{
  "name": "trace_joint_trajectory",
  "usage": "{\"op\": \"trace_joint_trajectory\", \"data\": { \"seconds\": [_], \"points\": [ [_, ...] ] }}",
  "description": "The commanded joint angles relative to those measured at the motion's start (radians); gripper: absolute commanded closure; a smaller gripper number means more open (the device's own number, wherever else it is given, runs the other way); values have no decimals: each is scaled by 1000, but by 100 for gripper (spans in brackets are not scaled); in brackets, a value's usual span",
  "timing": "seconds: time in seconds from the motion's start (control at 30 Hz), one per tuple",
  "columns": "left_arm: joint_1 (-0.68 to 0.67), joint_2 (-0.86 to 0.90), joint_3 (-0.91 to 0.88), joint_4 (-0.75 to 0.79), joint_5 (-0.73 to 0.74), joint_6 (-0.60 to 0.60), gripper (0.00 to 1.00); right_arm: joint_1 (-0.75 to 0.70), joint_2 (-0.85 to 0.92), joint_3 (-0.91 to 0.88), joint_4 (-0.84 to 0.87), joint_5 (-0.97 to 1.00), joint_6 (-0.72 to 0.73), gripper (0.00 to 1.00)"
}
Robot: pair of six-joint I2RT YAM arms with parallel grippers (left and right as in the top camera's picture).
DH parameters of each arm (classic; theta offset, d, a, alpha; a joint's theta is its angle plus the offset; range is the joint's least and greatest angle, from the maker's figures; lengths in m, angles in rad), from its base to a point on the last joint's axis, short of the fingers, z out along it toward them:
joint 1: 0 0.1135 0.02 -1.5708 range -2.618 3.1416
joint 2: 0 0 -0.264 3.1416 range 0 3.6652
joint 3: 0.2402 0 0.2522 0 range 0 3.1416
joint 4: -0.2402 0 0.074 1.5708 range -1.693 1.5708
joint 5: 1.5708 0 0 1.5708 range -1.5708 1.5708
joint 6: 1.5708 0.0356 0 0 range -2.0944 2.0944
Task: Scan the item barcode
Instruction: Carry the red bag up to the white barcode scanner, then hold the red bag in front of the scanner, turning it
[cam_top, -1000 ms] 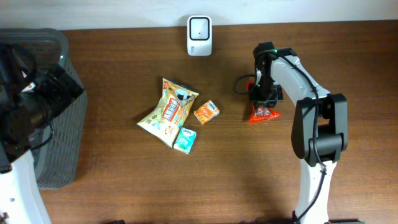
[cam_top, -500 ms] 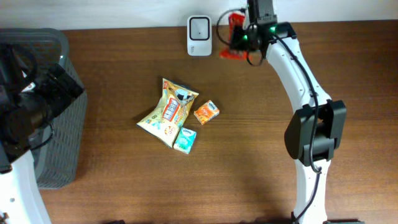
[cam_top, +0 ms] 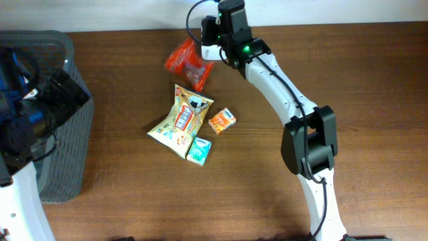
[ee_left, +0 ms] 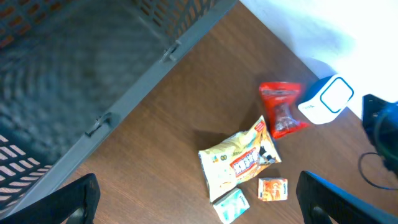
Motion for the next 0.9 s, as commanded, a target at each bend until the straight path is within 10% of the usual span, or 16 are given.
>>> {"op": "trace_joint_trajectory", "data": {
  "seconds": [0.0, 0.33, 0.5, 0.87],
  "points": [
    [3, -2, 0, 1, 4, -9, 1, -14, 23, 13, -15, 59, 3, 68],
    [3, -2, 0, 1, 4, -9, 1, 54, 17, 43, -122, -50, -222, 54],
    [3, -2, 0, 1, 4, -9, 1, 114, 100, 43, -88, -46, -283, 15],
    [3, -2, 0, 1, 4, -9, 1, 136, 148, 43, -267, -37, -539, 1]
  ]
}}
